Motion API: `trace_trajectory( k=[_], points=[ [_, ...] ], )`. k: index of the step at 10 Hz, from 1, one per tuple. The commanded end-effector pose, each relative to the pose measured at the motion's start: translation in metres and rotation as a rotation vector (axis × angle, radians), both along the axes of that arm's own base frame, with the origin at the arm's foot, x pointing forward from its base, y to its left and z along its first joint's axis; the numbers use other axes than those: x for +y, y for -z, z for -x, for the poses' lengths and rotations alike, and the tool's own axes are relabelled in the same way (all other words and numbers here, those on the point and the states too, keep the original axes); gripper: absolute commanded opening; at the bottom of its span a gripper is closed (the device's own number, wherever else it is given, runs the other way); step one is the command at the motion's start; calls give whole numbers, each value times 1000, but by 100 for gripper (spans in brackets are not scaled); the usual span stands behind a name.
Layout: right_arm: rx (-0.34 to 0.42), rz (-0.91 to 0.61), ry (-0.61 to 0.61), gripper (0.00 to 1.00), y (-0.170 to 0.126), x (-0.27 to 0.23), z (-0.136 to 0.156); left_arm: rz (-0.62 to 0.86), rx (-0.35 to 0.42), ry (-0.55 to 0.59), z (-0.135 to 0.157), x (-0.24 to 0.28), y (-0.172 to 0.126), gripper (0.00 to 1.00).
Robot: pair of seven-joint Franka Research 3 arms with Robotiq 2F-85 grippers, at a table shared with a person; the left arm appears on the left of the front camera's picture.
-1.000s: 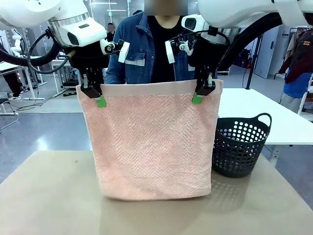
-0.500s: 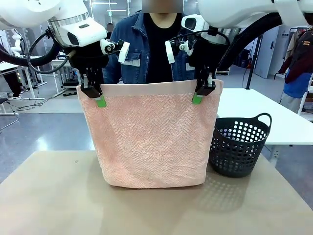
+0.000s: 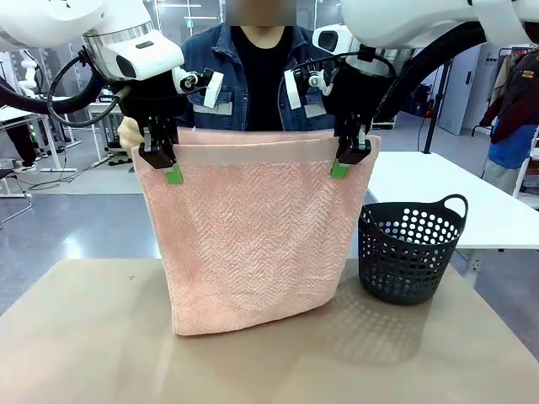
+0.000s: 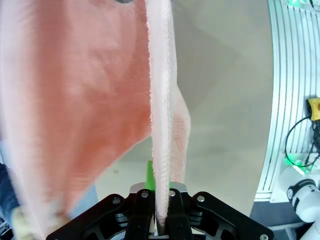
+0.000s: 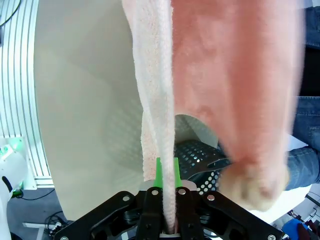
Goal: Fold the towel.
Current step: Release the end of the 100 cm Hotel Towel you were holding and grab the top end of the folded side.
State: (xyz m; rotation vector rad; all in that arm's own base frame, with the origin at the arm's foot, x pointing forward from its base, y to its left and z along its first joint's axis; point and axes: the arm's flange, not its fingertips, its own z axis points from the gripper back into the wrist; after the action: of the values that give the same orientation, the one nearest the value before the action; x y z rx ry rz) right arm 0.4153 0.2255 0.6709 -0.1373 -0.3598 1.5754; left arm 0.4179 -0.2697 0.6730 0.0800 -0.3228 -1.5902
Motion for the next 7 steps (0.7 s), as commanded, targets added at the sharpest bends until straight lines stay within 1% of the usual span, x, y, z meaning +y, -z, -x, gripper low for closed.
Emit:
trace_trajectory(
  k=[1, 7],
  points=[
    [-2, 3, 1, 0, 0, 0, 0, -2, -5, 10, 0, 0, -2, 0],
    [-2, 3, 1, 0, 0, 0, 0, -2, -5, 10, 0, 0, -2, 0]
  ],
)
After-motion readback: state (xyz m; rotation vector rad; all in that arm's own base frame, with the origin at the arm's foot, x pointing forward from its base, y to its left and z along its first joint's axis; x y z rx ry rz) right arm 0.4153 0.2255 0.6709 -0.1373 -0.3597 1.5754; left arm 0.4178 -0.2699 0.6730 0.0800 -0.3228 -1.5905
